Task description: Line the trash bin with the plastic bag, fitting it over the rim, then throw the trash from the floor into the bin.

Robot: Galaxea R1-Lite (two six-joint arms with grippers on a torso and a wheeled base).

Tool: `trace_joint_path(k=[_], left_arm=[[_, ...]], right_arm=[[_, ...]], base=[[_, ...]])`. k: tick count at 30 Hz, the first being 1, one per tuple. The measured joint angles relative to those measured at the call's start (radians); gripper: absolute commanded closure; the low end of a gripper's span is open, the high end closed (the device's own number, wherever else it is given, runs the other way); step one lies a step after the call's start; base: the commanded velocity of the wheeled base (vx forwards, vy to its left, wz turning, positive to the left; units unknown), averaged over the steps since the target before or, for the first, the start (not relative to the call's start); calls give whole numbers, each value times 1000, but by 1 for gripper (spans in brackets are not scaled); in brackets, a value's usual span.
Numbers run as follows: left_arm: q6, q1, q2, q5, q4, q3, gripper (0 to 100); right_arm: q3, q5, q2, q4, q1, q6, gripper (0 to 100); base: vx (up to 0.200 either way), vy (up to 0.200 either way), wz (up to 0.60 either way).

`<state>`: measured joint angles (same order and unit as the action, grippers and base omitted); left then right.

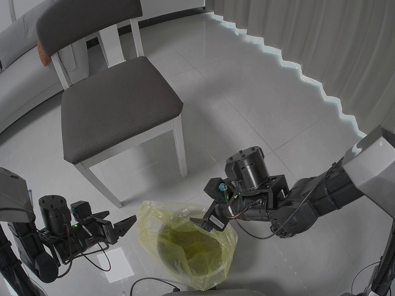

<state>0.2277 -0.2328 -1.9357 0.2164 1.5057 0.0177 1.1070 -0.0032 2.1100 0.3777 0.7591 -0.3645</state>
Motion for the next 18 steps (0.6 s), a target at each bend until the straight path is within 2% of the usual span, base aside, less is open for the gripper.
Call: trace_joint_path(k=[7,18], left_arm=[[11,4,115,-1,-61,0,0],[12,8,175,-8,-75,0,0]], right_arm=[[65,3,97,27,23,-56,0],[182,3,219,51,23,-163,0]], base=[[0,0,0],[0,0,0]])
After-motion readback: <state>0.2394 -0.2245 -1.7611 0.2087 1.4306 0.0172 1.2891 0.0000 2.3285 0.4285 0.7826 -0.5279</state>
